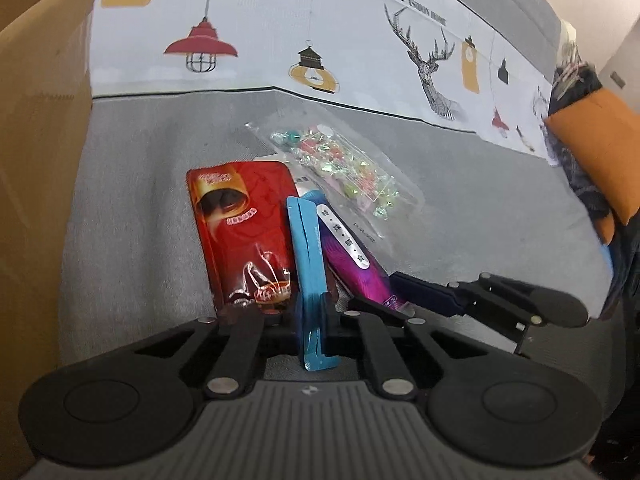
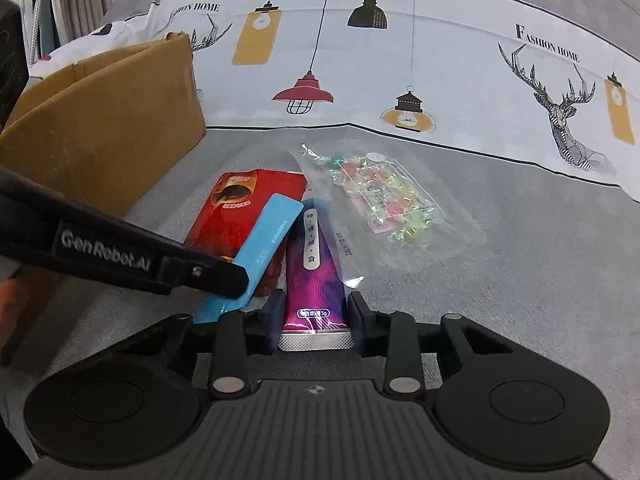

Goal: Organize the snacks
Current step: 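Grasp the blue stick with the left tool while the right grasps the pink tube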

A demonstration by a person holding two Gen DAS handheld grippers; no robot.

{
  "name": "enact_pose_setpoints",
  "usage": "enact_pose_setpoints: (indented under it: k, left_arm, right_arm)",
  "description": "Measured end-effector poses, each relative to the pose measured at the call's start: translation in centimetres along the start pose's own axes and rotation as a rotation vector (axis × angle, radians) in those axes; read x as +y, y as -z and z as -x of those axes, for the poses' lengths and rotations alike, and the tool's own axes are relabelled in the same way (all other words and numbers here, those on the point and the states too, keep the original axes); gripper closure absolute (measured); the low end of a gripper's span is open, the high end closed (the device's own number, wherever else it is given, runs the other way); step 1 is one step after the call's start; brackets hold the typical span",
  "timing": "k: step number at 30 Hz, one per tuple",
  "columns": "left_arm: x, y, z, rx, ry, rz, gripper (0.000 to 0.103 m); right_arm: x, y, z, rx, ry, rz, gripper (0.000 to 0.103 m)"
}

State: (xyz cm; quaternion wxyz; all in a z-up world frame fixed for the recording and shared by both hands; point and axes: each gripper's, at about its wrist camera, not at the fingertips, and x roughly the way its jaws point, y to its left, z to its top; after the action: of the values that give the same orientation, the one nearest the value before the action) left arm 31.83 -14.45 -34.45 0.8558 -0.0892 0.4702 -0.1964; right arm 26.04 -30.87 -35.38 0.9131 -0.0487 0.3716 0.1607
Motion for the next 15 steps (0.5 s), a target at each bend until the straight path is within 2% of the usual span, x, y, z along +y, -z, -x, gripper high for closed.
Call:
enact_pose_setpoints:
  k: [1, 6, 11, 15]
  left_arm:
    - [0.1, 0.0, 0.2, 0.001, 0.006, 0.010, 0.100]
    - [-0.7, 0.1, 1.2, -0.023, -0.012, -0.023, 0.100]
    - [-0.6, 0.2, 0.8, -0.008, -0.020, -0.009, 0.100]
    - [-0.8, 0.0, 1.1, -0.006, 0.005, -0.014, 0.100]
  right_arm:
    - [0.0, 0.0, 0.2, -0.001, 0.003, 0.002, 0.068]
    - [-0.8, -0.4, 1.3, -0.034, 0.001, -0.048, 0.070]
    - [-1.9, -0.7, 2.1, -0.054, 0.001, -0.091, 0.070]
    - [-2.2, -0.8, 2.8, -0.075, -0.007, -0.095, 0.070]
